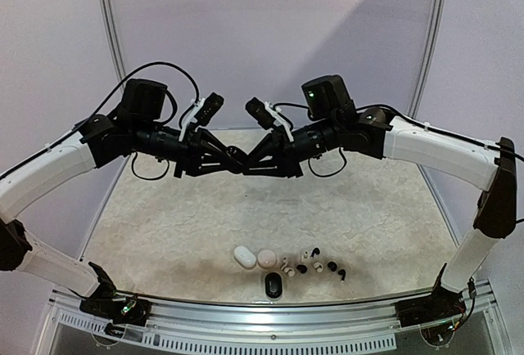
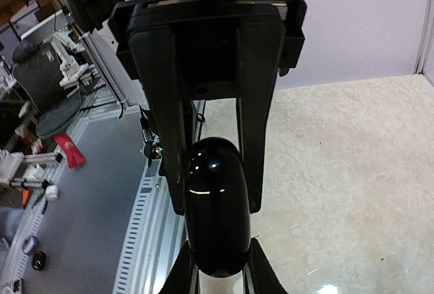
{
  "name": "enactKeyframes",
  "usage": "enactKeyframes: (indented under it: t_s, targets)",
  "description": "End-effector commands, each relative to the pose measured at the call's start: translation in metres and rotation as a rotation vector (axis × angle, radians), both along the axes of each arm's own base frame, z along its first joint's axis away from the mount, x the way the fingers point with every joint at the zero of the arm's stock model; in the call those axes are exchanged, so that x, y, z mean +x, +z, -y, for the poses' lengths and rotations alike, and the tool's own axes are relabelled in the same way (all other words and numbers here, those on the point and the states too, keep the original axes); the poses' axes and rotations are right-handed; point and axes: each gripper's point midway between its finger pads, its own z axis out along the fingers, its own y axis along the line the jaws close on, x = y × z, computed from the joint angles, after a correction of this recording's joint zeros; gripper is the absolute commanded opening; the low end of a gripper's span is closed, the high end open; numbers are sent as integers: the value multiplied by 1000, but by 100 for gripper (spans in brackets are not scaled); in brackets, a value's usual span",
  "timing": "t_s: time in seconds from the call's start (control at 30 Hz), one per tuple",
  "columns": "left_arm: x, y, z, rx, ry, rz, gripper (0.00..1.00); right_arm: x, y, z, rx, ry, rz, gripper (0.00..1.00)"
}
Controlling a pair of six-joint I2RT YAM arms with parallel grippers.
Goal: Insert the wireless bluetooth earbuds into the charging case
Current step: Pass from the left arm to the right
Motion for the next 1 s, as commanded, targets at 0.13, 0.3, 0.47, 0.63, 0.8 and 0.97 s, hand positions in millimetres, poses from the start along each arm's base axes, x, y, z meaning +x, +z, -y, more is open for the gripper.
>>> enactKeyframes:
  t_s: [0.13,0.3,0.47,0.63,0.8,0.97]
  targets:
    - [-14,-8,3,-12,-33,-1,0,2,17,-8,58,15,27,1]
    - [-15,-6,2,-31,-24,-1,0,2,26,-8,91,18,50,17]
    - [-17,-4,2,-44,-35,2,0,2,30,-11,112,20,36,26]
    - [-19,-4,1,-46,-38,1,0,2,28,-13,110,20,32,32]
    - [-19,-4,1,-49,-36,0,0,1,29,-15,111,21,35,21]
    - [-19,-1,1,-63,-25,-3,0,0,24,-12,77,18,34,0]
